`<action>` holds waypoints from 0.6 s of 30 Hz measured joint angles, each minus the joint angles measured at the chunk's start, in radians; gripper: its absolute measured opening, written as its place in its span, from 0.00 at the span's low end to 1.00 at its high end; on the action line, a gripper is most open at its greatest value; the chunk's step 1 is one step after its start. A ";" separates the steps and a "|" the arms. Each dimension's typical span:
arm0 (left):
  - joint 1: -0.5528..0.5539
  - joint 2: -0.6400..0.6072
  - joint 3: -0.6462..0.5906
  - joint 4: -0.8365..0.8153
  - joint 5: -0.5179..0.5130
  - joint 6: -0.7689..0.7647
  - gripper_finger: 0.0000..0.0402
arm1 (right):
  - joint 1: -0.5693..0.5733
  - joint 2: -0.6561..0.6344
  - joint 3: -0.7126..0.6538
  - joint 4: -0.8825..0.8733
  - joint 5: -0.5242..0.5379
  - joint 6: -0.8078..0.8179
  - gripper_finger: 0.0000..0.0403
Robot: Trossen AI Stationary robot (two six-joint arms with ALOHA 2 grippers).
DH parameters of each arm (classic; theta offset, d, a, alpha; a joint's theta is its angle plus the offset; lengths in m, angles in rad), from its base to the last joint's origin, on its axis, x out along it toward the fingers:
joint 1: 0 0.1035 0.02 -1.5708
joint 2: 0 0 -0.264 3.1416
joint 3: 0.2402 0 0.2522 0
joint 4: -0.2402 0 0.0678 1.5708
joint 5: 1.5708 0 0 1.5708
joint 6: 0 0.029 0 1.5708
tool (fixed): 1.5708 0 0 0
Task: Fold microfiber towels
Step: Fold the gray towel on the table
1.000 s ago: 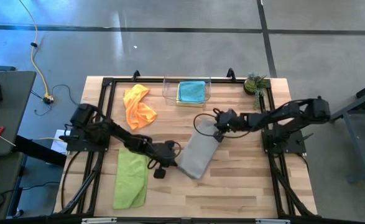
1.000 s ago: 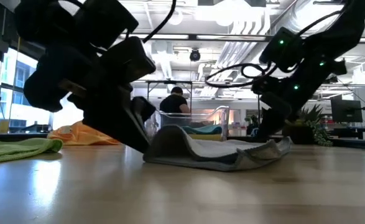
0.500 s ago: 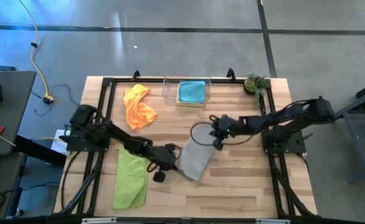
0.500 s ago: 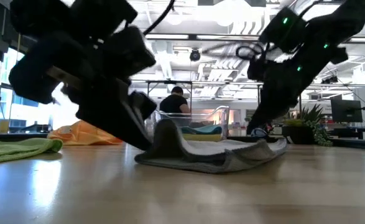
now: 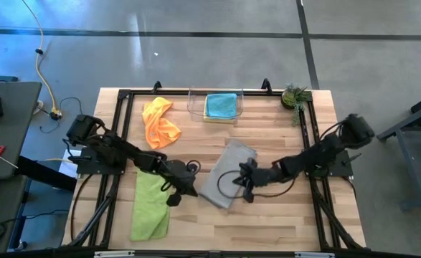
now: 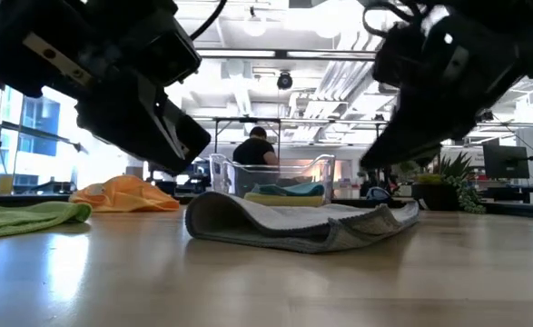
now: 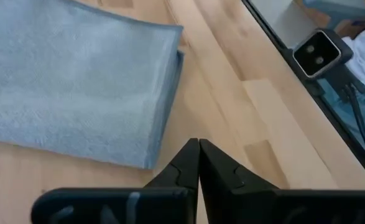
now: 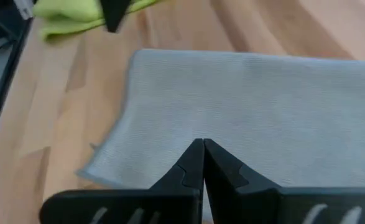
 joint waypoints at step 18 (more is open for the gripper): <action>0.027 0.004 -0.001 0.083 -0.015 0.042 0.00 | 0.022 0.211 0.239 -0.348 -0.219 -0.107 0.00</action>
